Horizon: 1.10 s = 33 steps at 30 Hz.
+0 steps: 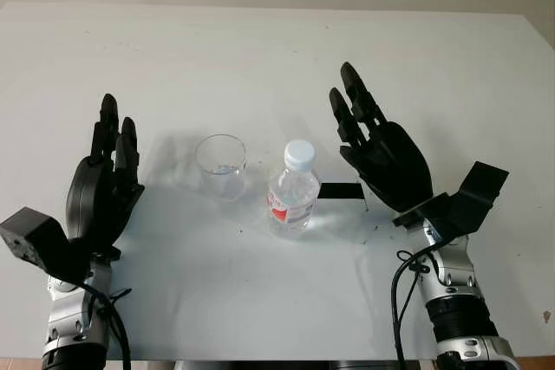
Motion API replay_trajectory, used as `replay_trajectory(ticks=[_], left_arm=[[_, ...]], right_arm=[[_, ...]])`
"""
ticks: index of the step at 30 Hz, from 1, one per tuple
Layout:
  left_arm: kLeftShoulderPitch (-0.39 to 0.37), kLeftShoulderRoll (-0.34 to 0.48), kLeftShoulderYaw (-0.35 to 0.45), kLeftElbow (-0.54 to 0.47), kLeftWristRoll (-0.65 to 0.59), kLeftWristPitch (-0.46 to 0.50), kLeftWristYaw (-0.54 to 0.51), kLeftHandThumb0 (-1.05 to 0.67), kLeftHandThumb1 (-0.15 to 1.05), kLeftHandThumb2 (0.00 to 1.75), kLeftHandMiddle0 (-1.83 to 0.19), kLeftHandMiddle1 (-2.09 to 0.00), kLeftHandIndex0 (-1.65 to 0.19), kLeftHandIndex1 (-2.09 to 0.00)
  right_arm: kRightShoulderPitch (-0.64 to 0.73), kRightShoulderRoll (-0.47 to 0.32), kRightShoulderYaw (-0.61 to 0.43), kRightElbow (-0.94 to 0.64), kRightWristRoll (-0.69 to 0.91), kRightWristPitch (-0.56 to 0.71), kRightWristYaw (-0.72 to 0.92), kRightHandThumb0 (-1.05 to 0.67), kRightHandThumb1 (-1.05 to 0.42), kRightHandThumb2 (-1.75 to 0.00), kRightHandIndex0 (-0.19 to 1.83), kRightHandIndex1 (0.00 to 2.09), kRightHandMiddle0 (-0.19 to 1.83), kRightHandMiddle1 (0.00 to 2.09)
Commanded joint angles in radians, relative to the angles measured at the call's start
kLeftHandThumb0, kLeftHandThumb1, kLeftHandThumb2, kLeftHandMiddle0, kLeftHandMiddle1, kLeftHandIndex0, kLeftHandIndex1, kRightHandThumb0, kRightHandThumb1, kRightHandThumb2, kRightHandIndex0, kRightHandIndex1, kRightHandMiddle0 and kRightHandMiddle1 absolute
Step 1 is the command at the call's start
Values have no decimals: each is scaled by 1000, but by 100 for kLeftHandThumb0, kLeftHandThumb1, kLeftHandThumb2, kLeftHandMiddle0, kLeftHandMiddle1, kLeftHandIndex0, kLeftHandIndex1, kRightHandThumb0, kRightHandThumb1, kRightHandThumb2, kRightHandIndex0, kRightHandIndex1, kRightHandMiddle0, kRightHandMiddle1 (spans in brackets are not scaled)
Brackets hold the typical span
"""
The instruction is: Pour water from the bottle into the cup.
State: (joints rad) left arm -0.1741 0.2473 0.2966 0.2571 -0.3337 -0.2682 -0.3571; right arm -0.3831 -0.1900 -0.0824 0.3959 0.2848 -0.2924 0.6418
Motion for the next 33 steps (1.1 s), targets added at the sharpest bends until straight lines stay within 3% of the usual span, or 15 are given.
replay_trajectory(ticks=[1,9,20,26,33], left_arm=[[9,-5,-4,2,4,-4,0,-73,105,69,19,0,19,0],[-17,-4,-4,25,1,-23,-14,-72,105,68,19,0,19,0],[-16,-13,-5,13,19,-22,19,-74,105,67,19,0,19,0],[-16,-13,-4,16,8,-24,10,-74,105,67,19,0,19,0],[-8,-10,1,8,10,-24,11,-74,105,66,19,0,19,0]], right_arm=[[-11,-12,0,11,1,-9,17,-100,-105,-10,-19,0,-19,0],[-100,-34,0,131,2,-9,105,-97,-105,-7,-19,0,-19,0],[-128,-100,21,123,2,17,278,-101,-100,-4,-13,4,-19,0],[-95,-139,78,61,-13,79,355,-98,-98,-5,4,12,-2,9],[-101,-158,108,99,-8,131,435,-100,-96,-5,13,17,13,18]])
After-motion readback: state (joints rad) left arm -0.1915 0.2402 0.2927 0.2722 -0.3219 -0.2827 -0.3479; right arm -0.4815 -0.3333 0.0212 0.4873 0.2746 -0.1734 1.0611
